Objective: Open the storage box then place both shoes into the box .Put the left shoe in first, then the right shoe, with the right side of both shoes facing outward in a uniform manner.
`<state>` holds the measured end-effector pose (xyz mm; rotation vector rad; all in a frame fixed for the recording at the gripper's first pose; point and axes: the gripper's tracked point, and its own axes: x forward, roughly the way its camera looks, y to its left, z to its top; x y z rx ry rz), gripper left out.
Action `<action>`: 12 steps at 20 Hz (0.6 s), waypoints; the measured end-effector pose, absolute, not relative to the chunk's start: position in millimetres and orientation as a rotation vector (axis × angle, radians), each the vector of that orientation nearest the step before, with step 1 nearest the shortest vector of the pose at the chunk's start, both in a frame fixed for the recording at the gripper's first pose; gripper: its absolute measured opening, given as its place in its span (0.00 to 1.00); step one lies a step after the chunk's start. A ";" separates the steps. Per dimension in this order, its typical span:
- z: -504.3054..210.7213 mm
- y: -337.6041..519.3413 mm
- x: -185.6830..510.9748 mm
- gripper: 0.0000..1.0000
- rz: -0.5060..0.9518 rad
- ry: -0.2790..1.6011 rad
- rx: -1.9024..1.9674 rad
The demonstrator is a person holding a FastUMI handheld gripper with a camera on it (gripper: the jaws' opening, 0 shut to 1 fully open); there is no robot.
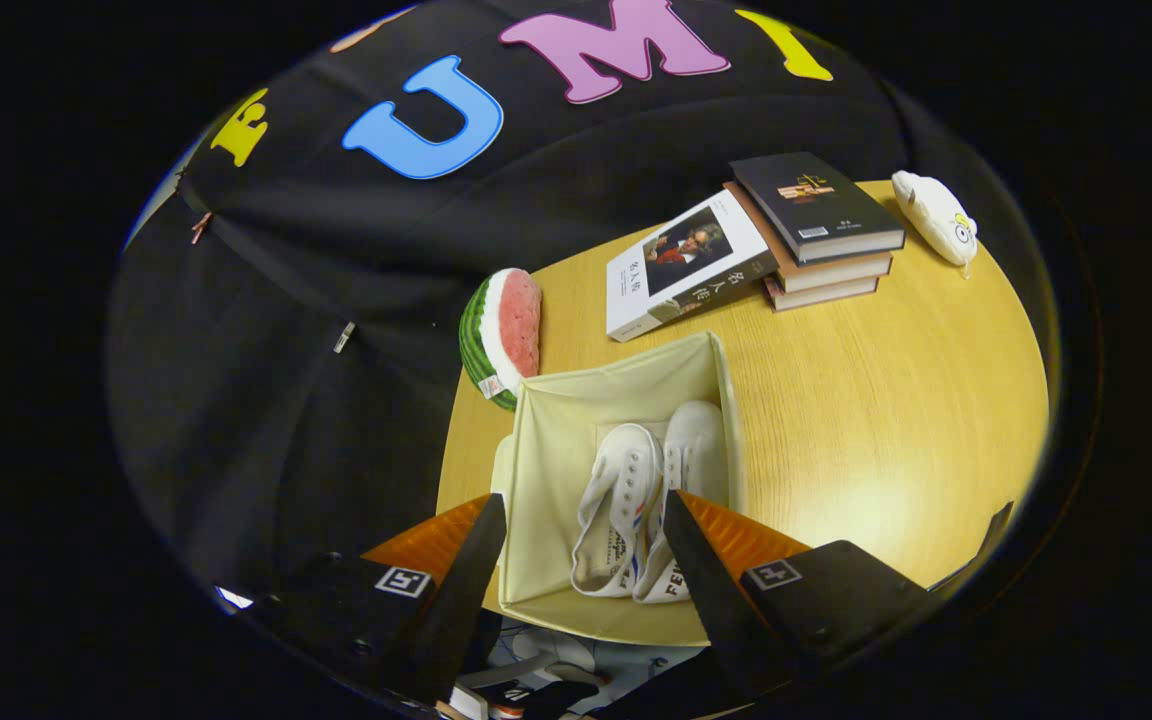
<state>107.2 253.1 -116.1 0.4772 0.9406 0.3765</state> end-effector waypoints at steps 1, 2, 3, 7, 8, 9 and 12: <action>-108.5 249.0 108.1 0.99 0.378 0.908 0.450; -99.8 242.0 108.7 0.99 0.378 0.870 0.419; -92.8 236.6 107.8 0.99 0.377 0.838 0.394; -48.4 203.8 99.5 0.99 0.354 0.684 0.323; -37.6 194.0 98.0 0.99 0.340 0.652 0.309; -29.3 182.8 95.7 0.99 0.319 0.625 0.296; -1.5 139.9 92.2 0.99 0.243 0.517 0.250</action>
